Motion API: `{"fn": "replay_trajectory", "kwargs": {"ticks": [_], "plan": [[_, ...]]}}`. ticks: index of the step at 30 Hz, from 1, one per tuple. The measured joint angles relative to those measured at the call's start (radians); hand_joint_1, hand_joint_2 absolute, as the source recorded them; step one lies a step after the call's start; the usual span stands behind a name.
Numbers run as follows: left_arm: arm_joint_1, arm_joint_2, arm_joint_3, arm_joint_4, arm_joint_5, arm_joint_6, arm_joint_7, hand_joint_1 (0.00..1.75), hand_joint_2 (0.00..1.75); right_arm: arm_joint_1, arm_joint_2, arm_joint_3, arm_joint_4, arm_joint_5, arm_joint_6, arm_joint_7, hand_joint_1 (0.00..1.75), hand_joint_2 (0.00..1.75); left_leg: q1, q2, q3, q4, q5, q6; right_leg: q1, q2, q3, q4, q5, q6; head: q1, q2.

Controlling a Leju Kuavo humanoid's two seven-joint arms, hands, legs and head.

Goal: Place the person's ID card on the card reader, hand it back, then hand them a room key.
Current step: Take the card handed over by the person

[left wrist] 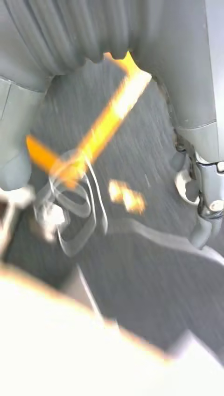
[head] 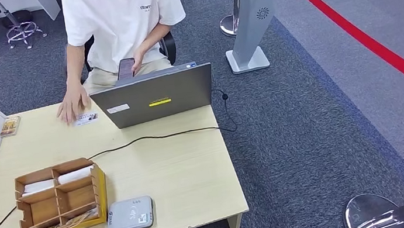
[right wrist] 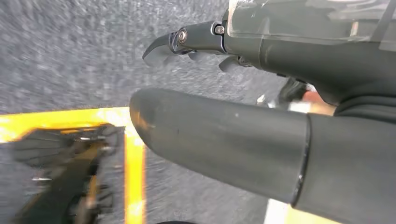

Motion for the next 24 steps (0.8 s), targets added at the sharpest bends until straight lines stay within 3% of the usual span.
{"fn": "replay_trajectory", "kwargs": {"ticks": [4,7,16,24], "plan": [[0.158,-0.036,0.123,-0.246,0.130,0.009,-0.148,0.00,1.75,0.007,0.019,-0.033,0.036,-0.073,-0.009,-0.068,0.00,0.00,0.000,0.007,0.005,0.000,-0.005,-0.002,0.000,0.007,-0.001,0.000,-0.002,-0.001,-0.001,0.000],[0.230,-0.048,0.153,-0.410,0.200,0.035,-0.223,0.00,1.75,0.003,0.031,-0.035,0.074,-0.097,0.003,-0.096,0.00,0.00,0.001,-0.001,0.003,0.000,-0.005,-0.001,0.001,0.000,0.001,0.000,-0.007,0.000,-0.001,0.000],[0.313,-0.070,0.177,-0.739,0.345,0.041,-0.377,0.00,1.75,-0.012,0.036,0.012,0.121,-0.188,0.011,-0.108,0.00,0.00,0.001,-0.002,0.005,0.000,-0.005,-0.001,0.001,-0.002,0.004,0.000,-0.007,-0.001,-0.001,0.000],[0.350,-0.077,0.169,-0.938,0.312,0.039,-0.440,0.00,1.75,-0.016,0.034,0.082,0.108,-0.246,0.002,-0.066,0.00,0.00,0.001,-0.002,0.005,0.000,-0.005,-0.001,0.001,-0.002,0.004,0.000,-0.007,-0.001,-0.001,0.000]]}}
